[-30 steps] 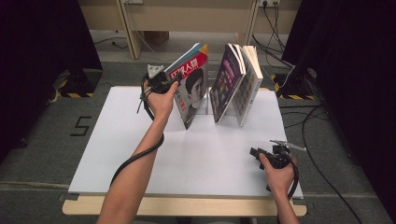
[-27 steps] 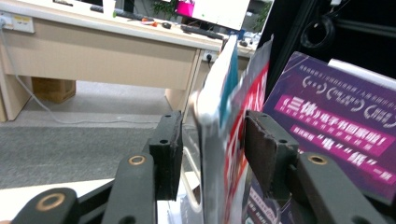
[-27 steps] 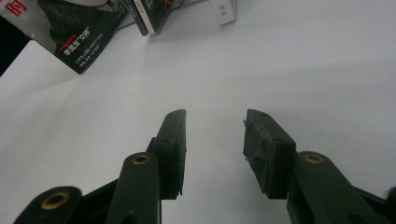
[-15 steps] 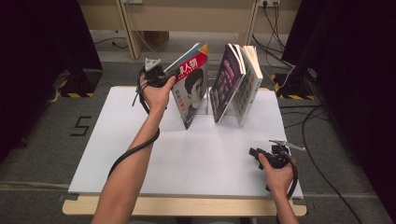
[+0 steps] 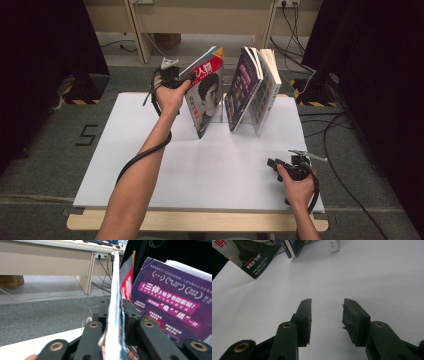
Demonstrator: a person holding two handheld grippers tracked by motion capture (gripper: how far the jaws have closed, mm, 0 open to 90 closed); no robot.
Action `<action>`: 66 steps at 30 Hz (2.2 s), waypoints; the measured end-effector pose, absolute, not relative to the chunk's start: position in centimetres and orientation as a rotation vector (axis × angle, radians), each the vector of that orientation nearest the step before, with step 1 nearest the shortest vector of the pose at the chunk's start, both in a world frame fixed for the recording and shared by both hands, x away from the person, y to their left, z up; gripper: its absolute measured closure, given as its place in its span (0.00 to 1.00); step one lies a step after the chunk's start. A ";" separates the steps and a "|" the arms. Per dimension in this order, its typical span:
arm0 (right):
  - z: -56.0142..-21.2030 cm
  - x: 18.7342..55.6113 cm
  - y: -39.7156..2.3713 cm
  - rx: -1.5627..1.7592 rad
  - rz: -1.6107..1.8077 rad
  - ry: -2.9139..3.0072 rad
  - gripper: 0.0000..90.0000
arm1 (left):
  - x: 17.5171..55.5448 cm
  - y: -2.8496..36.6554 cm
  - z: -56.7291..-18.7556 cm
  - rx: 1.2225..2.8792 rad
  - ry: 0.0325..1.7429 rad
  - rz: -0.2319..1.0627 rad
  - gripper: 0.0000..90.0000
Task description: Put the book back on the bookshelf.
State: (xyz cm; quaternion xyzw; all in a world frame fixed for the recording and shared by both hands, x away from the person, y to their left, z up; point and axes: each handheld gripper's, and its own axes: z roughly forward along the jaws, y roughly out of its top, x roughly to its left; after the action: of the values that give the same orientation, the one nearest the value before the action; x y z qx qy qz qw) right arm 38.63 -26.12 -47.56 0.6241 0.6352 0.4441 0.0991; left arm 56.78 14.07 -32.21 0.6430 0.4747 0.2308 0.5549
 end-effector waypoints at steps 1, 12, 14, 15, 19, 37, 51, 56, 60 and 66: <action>-47.6 38.6 -26.1 1.845 1.313 1.880 0.66 | 56.8 14.1 -32.1 1.526 1.122 0.538 0.92; -47.5 38.6 -26.2 1.839 1.313 1.881 0.66 | 56.5 13.0 -31.0 1.613 1.107 0.498 0.96; -47.4 38.5 -26.2 1.851 1.319 1.876 0.66 | 56.4 12.9 -31.0 1.607 1.106 0.492 0.96; -47.4 38.5 -26.2 1.851 1.319 1.876 0.66 | 56.4 12.9 -30.9 1.601 1.106 0.491 0.96; -47.4 38.5 -26.3 1.847 1.322 1.873 0.66 | 56.1 12.6 -30.7 1.569 1.104 0.518 0.96; -47.5 38.6 -26.4 1.843 1.319 1.873 0.66 | 54.9 12.0 -32.8 1.362 1.132 0.712 0.96; -47.4 38.5 -26.4 1.849 1.318 1.868 0.66 | 54.7 12.6 -33.6 1.370 1.171 0.758 0.91; -47.5 38.5 -26.3 1.844 1.320 1.869 0.66 | 54.9 13.0 -33.5 1.378 1.187 0.738 0.85; -47.5 38.6 -26.2 1.833 1.316 1.878 0.66 | 55.1 13.2 -33.5 1.361 1.199 0.695 0.82; -47.5 38.6 -26.3 1.841 1.318 1.876 0.66 | 55.3 13.6 -33.3 1.356 1.216 0.656 0.93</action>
State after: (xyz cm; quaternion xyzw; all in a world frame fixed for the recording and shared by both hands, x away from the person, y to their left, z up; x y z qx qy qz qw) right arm 38.57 -26.29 -47.50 0.6229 0.6347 0.4461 0.1005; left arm 55.34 13.59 -33.31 0.5768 0.5175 0.2792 0.5670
